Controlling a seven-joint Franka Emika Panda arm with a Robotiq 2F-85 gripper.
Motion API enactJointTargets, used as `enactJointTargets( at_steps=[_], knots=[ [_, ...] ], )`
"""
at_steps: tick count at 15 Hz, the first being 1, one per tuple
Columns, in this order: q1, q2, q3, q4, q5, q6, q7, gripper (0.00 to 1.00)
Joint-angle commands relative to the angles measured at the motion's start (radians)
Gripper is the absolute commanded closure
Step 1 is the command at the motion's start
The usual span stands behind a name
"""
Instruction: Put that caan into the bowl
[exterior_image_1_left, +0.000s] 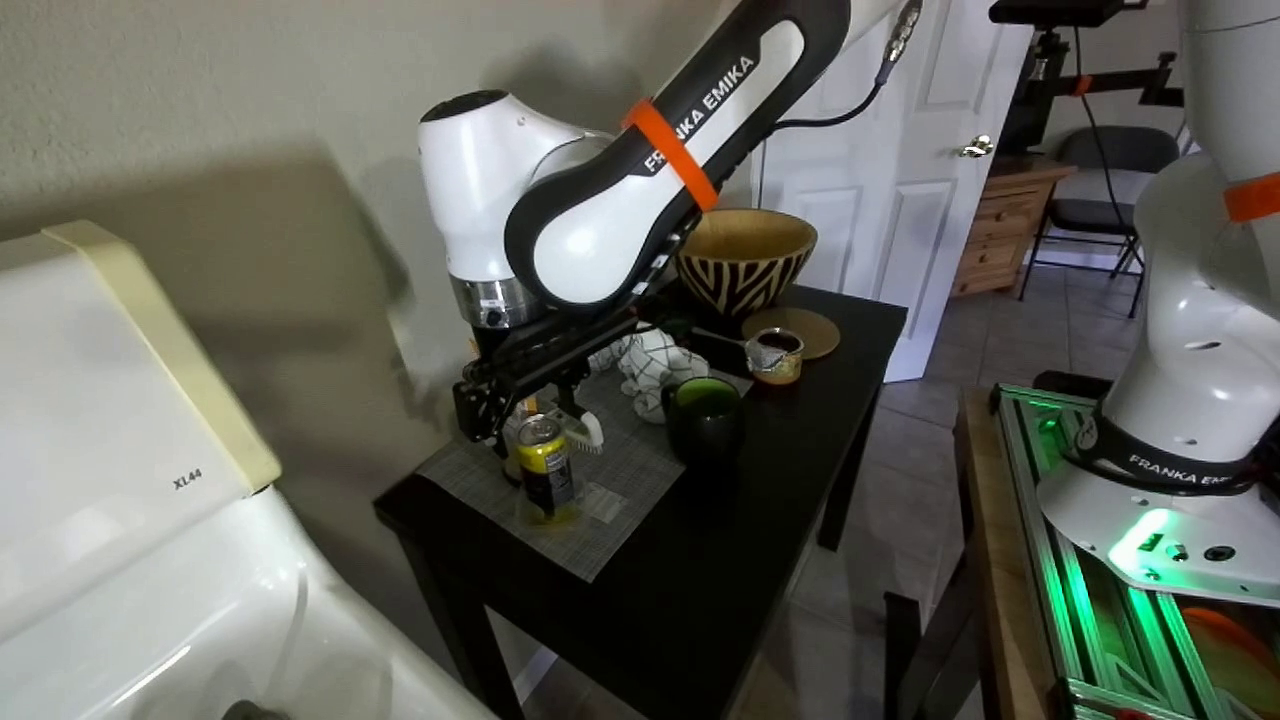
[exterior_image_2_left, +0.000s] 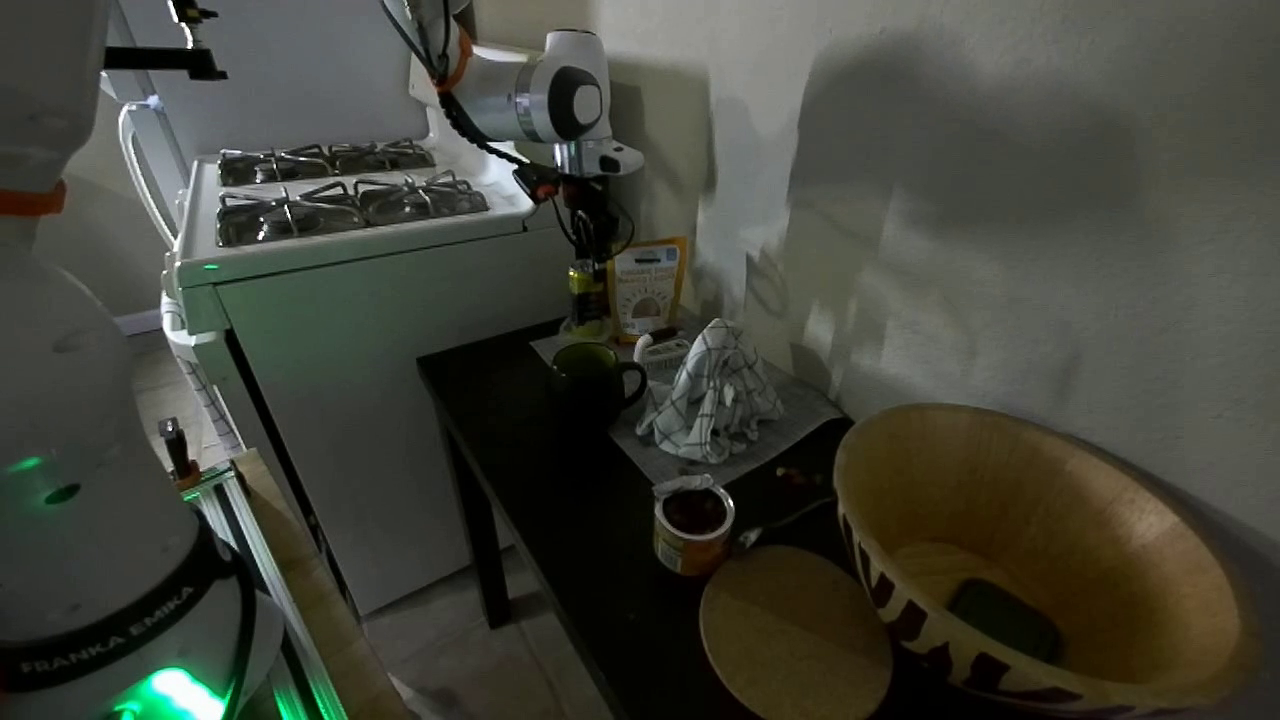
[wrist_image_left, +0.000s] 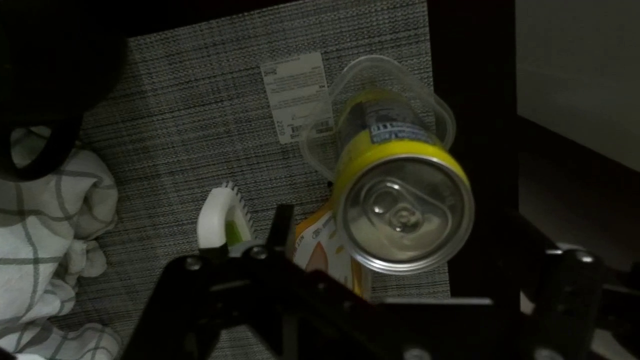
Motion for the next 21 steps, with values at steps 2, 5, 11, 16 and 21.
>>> enactJointTargets(
  at_steps=[2,5,11,16,21],
  knots=[
    [0.029,0.03,-0.012,0.028,-0.009,0.005,0.045,0.0],
    [0.036,0.032,-0.012,0.03,-0.007,0.004,0.047,0.03],
    [0.037,0.031,-0.014,0.027,-0.004,0.001,0.05,0.36],
    [0.038,0.027,-0.018,0.02,-0.007,-0.001,0.054,0.62],
    [0.021,-0.068,0.002,-0.042,0.021,-0.017,0.016,0.62]
  ],
)
